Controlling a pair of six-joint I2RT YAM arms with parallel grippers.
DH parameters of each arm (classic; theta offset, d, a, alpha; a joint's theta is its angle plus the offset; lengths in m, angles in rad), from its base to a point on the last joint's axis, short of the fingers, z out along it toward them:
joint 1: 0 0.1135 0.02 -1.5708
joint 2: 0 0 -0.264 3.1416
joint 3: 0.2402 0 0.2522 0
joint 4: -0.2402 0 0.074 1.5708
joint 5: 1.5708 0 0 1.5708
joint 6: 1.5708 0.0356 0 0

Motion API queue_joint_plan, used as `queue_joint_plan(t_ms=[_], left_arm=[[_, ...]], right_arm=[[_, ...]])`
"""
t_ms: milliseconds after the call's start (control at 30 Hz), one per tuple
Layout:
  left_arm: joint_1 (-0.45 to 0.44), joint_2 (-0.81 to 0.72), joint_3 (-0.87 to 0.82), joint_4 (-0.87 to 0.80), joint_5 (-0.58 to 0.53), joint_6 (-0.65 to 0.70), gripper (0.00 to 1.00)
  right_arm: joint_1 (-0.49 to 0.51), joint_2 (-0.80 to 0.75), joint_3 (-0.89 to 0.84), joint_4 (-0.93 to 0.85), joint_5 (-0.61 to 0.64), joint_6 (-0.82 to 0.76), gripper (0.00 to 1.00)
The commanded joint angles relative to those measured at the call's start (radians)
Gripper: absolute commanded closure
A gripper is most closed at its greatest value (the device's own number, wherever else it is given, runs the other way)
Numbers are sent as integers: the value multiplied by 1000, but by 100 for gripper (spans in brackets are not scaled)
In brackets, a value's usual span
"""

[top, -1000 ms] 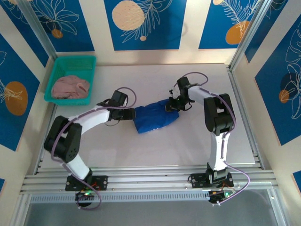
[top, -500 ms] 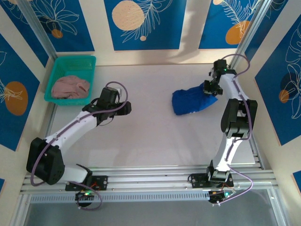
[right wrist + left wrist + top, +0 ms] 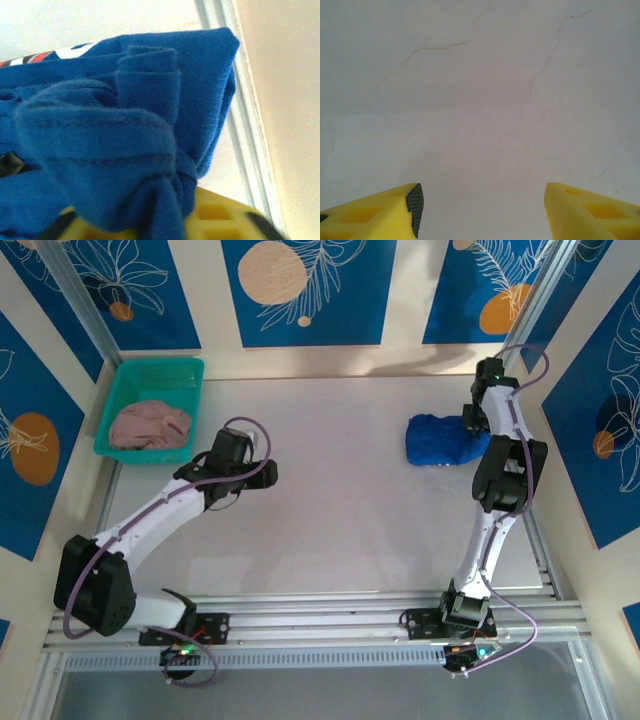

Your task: Fold the inside-out t-shirt

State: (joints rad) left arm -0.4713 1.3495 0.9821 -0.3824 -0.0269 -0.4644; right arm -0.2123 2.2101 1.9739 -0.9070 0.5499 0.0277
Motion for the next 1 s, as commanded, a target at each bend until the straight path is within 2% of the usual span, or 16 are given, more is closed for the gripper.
queue_joint_plan(t_ms=[0,100,233,333,433,500,600,733,833,967], left_arm=[[6,-7,-10,-7,8,-6,35],[7,-3,-7,-7,16,-9,35],[7,-4,-10,-7,18,-12,35],[7,-4,-12,-6,1,-9,35],[11,0,-19,8,-22,-2,34],[21,2,-22,15,-38,1,33],[47,-7,-32,32,-67,1,30],[73,-38,-73,91,-173,28,13],[82,-59,-117,154,-319,76,2],[84,-81,-214,282,-580,140,0]], right_arm=[[9,10,49,-15,77,-1,59],[22,19,70,-30,108,24,44],[36,-3,74,-39,102,58,36],[62,-71,30,-28,40,98,34],[102,-202,-101,34,-59,154,32],[143,-325,-248,117,-124,184,28],[226,-503,-483,259,-160,194,14],[338,-686,-751,428,-163,195,5],[395,-802,-959,608,-123,185,0],[406,-883,-1189,896,-39,180,0]])
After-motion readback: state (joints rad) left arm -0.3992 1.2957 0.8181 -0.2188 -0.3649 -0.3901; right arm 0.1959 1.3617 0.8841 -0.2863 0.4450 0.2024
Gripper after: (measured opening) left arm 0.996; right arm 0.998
